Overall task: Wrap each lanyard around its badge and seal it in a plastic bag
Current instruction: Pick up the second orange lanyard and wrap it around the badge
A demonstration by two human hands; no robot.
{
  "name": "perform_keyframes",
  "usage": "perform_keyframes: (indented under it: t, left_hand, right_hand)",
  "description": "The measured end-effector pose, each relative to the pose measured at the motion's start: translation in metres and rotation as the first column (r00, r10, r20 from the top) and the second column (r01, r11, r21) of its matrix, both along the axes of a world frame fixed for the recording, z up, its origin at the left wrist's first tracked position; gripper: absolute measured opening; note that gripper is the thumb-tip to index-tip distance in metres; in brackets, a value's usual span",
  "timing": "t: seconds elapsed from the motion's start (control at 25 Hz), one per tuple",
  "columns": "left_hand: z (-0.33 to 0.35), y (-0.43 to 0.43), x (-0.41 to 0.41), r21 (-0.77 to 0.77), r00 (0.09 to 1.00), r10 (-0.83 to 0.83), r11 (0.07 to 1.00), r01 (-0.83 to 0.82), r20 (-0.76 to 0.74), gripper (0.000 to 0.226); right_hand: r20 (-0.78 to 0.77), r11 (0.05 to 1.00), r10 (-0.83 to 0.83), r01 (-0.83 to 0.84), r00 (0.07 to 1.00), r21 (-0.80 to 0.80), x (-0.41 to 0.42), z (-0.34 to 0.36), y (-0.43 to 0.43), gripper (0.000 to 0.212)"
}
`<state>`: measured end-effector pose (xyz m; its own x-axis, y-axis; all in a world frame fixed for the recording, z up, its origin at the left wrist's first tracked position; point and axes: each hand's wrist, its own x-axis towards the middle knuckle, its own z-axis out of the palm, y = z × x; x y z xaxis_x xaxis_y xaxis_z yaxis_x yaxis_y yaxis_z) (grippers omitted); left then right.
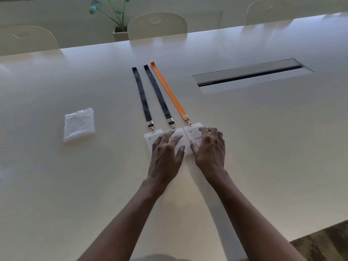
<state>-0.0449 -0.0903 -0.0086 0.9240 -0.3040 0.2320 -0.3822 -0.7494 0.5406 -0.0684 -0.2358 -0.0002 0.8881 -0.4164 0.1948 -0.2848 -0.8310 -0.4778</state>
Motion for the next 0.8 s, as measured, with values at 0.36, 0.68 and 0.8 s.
perform_keyframes:
  t: [0.36, 0.68, 0.8]
  left_hand:
    - [-0.008, -0.002, -0.001, 0.068, 1.0, 0.0, 0.998, 0.0, 0.007, 0.032]
    - [-0.007, -0.001, 0.0, 0.071, 1.0, -0.019, 0.997, 0.018, 0.014, 0.033]
    - [0.002, 0.0, -0.003, 0.036, 0.999, -0.036, 0.999, 0.036, 0.01, 0.036]
  right_hand:
    - [-0.127, 0.997, -0.02, 0.028, 0.992, 0.069, 0.008, 0.012, -0.014, 0.066]
    - [-0.086, 0.926, -0.108, 0.132, 0.99, 0.354, 0.011, 0.025, -0.031, 0.029]
    - [0.058, 0.902, -0.171, 0.132, 0.984, 0.412, 0.005, 0.042, -0.026, 0.019]
